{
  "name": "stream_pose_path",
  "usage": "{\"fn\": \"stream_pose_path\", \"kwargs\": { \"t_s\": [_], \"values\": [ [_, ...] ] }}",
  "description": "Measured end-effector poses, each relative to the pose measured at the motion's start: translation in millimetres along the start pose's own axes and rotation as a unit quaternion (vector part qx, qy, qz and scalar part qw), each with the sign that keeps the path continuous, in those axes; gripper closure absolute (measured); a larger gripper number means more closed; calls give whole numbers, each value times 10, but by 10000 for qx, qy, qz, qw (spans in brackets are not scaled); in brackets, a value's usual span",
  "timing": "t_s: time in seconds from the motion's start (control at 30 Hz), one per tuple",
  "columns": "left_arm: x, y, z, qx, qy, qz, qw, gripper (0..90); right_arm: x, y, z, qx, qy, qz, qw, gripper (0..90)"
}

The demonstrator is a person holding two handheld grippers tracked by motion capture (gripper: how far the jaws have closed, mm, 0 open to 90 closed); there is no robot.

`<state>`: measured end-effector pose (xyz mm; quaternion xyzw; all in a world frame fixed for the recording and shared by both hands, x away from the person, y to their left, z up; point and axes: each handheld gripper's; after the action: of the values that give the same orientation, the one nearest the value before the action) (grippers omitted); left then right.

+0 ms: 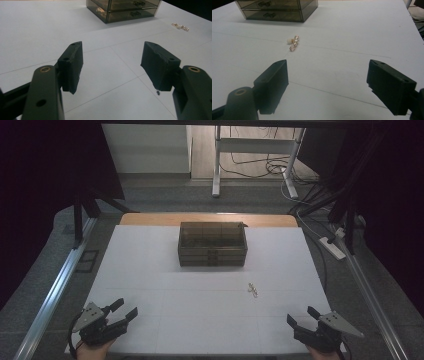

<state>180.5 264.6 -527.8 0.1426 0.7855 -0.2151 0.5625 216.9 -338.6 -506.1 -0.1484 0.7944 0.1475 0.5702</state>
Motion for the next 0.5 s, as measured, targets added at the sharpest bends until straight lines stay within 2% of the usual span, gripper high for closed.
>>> {"fn": "stream_pose_path", "kwargs": {
  "t_s": [0.5],
  "values": [
    [0,-19,3,41,10,30,10000,351,3,5,2,6,22,22,10000,173]
  ]
}}
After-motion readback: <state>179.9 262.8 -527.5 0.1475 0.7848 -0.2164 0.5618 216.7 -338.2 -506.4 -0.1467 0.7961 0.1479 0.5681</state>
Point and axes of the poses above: each handheld gripper's, and its own axes: z roughly forward along the jaws, x roughly out of its underside, y roughly to its left, and after that the axes turned 8 degrees about -y, right-handed
